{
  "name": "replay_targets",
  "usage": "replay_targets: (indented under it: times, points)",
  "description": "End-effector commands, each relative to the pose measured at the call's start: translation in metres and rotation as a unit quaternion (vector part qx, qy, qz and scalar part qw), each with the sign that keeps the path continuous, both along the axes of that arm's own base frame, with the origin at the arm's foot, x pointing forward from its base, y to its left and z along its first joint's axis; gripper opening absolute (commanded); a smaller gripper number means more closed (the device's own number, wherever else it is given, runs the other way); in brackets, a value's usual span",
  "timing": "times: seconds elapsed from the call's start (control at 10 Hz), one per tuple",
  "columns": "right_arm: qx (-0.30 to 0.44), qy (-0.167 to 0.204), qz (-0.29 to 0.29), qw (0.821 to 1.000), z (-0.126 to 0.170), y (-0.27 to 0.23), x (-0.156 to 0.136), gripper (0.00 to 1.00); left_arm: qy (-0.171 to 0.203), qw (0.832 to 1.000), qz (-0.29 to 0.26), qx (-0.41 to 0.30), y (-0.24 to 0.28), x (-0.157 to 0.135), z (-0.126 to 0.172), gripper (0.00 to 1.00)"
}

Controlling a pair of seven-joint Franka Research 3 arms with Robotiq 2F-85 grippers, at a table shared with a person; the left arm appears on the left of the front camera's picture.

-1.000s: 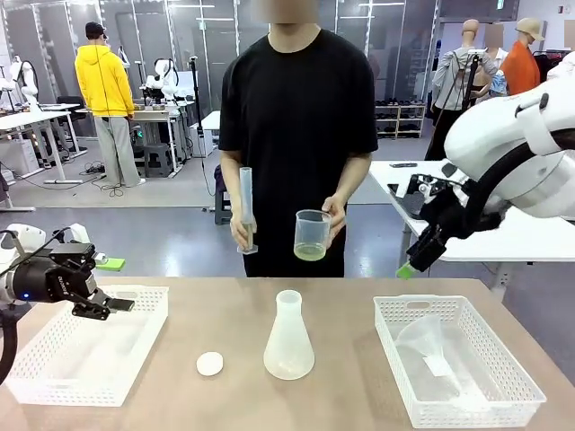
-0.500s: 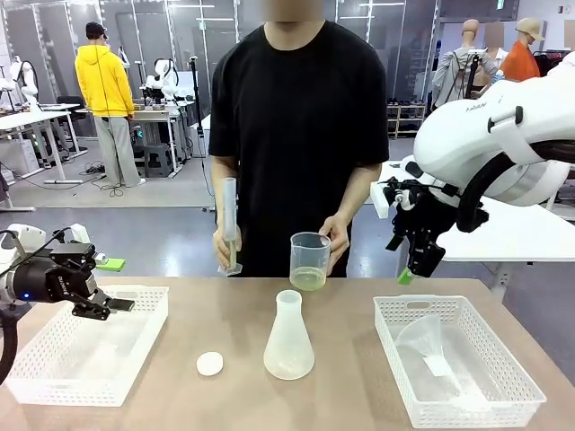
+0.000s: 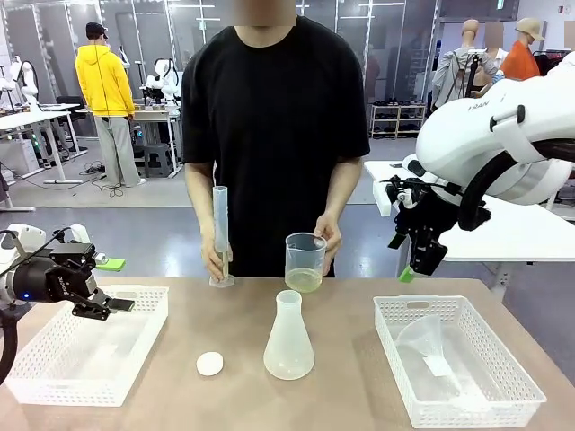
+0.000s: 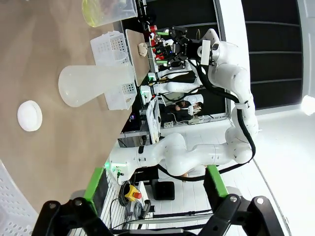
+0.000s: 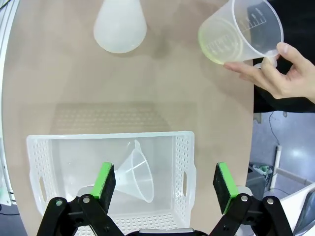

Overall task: Prepare the solutions needed for the experiment.
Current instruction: Pick up the Plastic Funnel and insert it into the Big flask.

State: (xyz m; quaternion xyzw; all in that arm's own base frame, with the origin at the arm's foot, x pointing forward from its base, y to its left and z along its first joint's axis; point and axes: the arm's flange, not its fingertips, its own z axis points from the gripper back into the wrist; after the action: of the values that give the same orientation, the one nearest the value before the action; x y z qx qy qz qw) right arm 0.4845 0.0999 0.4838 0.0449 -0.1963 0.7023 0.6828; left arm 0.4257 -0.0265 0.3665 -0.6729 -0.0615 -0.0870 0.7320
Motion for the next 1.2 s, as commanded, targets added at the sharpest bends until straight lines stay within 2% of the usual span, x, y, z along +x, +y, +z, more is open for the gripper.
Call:
replay_targets:
  times: [0.0, 0.1, 0.2, 0.3, 0.7, 0.9, 1.1]
  points:
    - [0.006, -0.001, -0.015, 1.0, 0.001, 0.001, 0.0, 1.0, 0.004, 1.0, 0.001, 0.002, -0.001, 0.002, 0.003, 1.0]
    - [0.0, 0.0, 0.0, 1.0, 0.0, 0.0, 0.0, 1.0, 0.004, 1.0, 0.001, 0.002, -0.001, 0.002, 0.003, 1.0]
    - [-0.038, 0.041, 0.007, 0.998, -0.008, -0.001, 0.0, 1.0, 0.004, 1.0, 0.001, 0.002, -0.001, 0.002, 0.003, 1.0]
    - [-0.045, 0.067, 0.013, 0.997, -0.012, -0.002, 0.0, 1.0, 0.004, 1.0, 0.001, 0.002, -0.001, 0.002, 0.003, 1.0]
    - [-0.098, 0.146, 0.039, 0.984, -0.031, -0.019, 0.017, 1.0, 0.004, 1.0, 0.001, 0.002, -0.001, 0.002, 0.003, 1.0]
    - [-0.114, 0.167, 0.045, 0.978, -0.044, -0.02, 0.026, 1.0, 0.004, 1.0, 0.001, 0.002, -0.001, 0.002, 0.003, 1.0]
    - [-0.136, 0.17, 0.05, 0.975, -0.059, -0.019, 0.036, 1.0, 0.004, 1.0, 0.001, 0.002, -0.001, 0.002, 0.003, 1.0]
